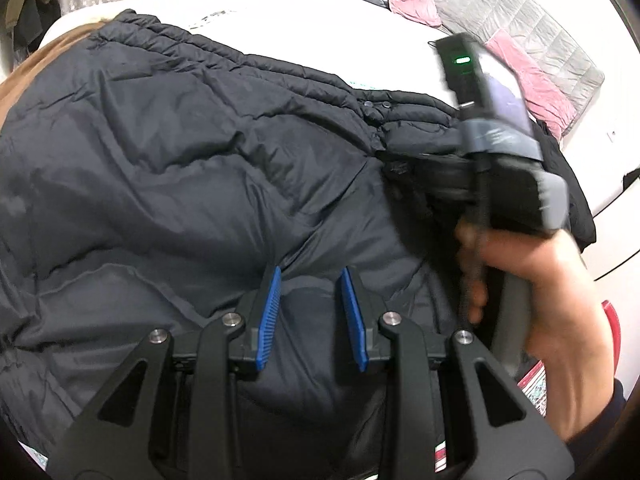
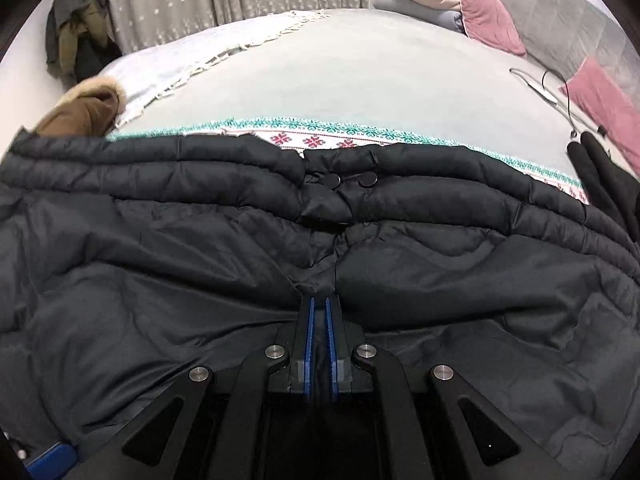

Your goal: Fold large clothes

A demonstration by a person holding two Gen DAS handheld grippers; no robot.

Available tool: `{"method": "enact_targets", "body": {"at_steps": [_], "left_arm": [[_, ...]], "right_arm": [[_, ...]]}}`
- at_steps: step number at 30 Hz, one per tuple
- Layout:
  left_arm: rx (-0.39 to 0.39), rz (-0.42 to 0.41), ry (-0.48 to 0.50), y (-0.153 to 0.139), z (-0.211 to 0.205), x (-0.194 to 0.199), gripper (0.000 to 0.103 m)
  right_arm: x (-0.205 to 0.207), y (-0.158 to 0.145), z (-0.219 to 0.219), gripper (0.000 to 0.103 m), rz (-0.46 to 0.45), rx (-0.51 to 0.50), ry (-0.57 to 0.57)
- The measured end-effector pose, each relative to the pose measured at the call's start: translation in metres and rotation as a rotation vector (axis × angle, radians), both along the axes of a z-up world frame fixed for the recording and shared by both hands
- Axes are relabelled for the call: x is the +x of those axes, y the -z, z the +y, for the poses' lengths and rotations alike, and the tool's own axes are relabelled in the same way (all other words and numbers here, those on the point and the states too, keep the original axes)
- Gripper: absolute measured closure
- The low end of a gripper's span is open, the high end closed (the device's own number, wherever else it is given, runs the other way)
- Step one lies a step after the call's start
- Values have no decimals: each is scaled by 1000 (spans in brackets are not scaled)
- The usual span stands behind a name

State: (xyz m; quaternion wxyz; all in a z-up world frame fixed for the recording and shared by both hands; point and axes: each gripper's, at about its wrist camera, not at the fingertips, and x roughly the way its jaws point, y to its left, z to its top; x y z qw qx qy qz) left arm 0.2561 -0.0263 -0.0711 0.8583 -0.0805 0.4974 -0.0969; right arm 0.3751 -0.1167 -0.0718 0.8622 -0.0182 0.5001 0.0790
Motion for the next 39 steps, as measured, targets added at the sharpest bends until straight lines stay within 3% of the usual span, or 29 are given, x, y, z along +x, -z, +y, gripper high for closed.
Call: {"method": "enact_targets", "body": {"at_steps": [2, 6, 11, 16, 21, 24, 30, 36, 39], "left_arm": [[7, -4, 3, 2, -2, -1, 70], [23, -9, 5, 2, -4, -2, 70], [39, -16, 11, 5, -10, 1, 70], [48, -20, 15, 7, -9, 3, 70], [68, -24, 27, 11, -15, 1, 70], [100, -38, 34, 12, -19, 0, 70], [99, -42, 38, 10, -18, 1, 69], [91, -49, 38, 8, -11, -5, 70], [108, -59, 48, 9, -13, -6, 70]], "right_arm": [[-9, -16, -12, 95, 25, 66, 34], [-54, -50, -22, 82, -33, 129, -3], [-127, -60, -33, 81, 1, 118, -8], [-185, -53, -23, 81, 33, 113, -83], [-185, -15, -24, 83, 70, 100, -83], [-185, -8, -24, 83, 54, 91, -93], [-189, -9, -33, 83, 44, 138, -92], [-220, -39, -62, 81, 15, 210, -86], [-229, -27, -67, 82, 67, 209, -111]]}}
